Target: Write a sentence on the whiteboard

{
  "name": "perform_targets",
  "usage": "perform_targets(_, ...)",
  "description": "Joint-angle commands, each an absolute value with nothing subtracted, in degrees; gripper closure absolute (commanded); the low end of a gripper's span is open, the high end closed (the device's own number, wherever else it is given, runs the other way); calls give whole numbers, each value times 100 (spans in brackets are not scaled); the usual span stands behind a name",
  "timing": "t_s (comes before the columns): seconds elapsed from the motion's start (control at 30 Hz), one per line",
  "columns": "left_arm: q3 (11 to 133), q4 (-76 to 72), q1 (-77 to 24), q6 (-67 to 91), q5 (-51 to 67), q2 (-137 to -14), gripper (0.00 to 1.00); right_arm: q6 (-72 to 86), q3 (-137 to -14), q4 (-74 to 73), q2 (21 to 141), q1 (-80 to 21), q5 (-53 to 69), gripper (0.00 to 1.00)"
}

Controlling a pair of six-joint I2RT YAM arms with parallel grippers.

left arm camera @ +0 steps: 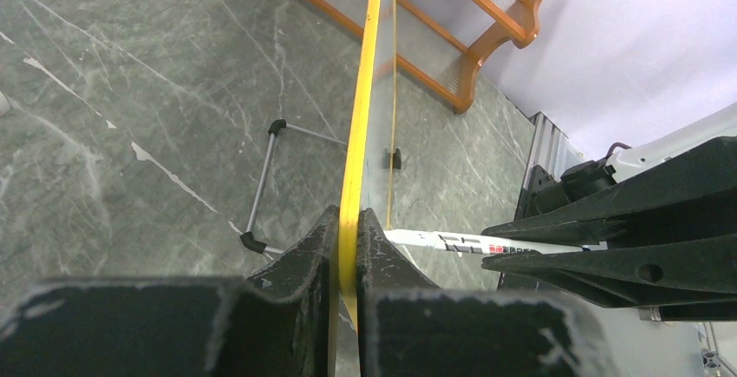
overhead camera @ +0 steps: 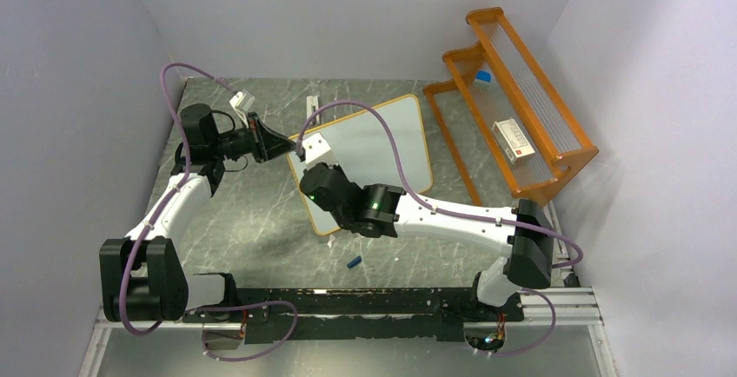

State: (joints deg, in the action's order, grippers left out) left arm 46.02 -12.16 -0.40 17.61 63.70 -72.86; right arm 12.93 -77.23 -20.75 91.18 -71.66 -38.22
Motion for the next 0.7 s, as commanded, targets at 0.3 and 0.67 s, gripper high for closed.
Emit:
perform_targets(0.3, 4584, -1310, -141, 1593, 6395, -7278, 95, 1637, -7647, -2486, 9111, -7180, -3754, 100)
perform_targets(0.67, 4579, -1301, -138, 1583, 6390, -7270, 95, 1810, -7567, -2718, 9058, -7225, -3619, 100)
